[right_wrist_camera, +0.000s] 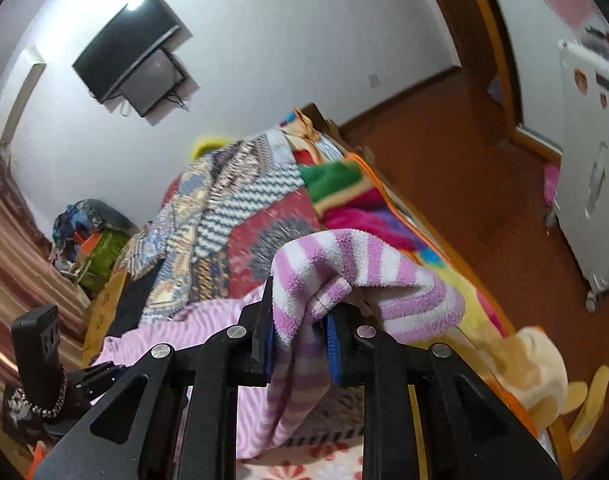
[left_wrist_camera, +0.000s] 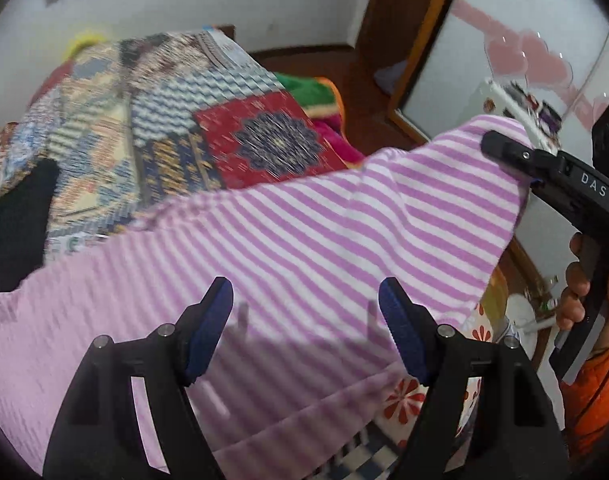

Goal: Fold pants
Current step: 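Lift the pants leg with the right gripper and carry it over the pants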

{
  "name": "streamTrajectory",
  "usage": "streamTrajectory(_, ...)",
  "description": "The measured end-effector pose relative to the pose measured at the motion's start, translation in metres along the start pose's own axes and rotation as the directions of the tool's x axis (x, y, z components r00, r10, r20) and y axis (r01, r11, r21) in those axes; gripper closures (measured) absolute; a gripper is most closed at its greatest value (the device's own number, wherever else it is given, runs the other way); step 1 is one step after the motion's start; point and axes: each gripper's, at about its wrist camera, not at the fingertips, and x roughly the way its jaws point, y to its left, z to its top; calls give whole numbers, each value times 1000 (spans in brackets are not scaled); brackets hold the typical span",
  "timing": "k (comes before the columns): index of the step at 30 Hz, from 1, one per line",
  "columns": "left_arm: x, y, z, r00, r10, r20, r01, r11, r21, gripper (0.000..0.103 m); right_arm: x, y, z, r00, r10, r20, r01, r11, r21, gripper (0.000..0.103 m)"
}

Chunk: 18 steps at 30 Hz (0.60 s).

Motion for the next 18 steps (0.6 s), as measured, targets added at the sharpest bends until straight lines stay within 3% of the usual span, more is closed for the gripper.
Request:
streamTrajectory(8, -55, 54, -11, 990, 82, 112, -73, 994, -80, 27, -3, 57, 17, 997, 64, 47, -59, 992, -109, 86)
streamTrajectory(18, -95, 124, -55, 976, 160, 147, -128, 970, -206, 27, 14, 142, 16, 984, 178, 20, -166, 949, -267, 86)
